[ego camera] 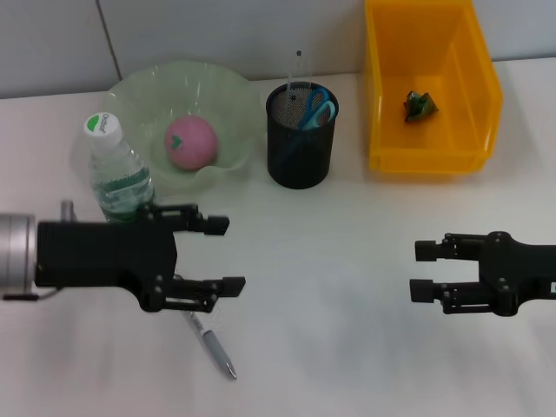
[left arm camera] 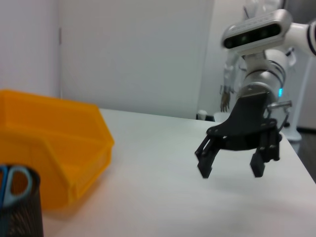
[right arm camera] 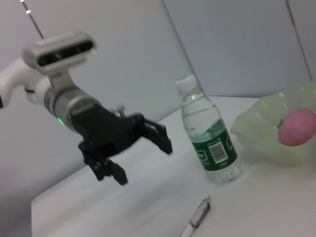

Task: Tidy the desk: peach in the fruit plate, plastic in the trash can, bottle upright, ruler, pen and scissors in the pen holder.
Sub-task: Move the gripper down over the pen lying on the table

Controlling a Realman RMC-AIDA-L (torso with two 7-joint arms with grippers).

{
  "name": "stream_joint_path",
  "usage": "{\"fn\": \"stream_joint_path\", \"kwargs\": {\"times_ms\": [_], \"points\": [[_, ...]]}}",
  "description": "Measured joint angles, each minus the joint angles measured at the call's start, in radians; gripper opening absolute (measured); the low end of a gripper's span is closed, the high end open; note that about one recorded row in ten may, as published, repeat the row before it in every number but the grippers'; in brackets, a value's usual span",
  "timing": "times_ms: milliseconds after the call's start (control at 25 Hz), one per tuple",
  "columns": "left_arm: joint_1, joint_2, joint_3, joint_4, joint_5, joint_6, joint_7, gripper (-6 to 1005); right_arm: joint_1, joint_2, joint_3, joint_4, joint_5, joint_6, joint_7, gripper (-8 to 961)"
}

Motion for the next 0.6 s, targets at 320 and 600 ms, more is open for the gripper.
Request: {"fn": "stream_joint_path", "kwargs": {"times_ms": [320,600], "points": [[-0.072,-0.039,-0.018,0.275,0.270,0.103,0.039,787,0.009,-0.011,-0.008,0.007,-0.008,0.002,0.063,760],[-0.107,-0.075,0.071,0.423,0.466,0.138,0.137,786,0.055,-0.039,-0.008,0.004,-0.085,-0.008,0.132,759]]}}
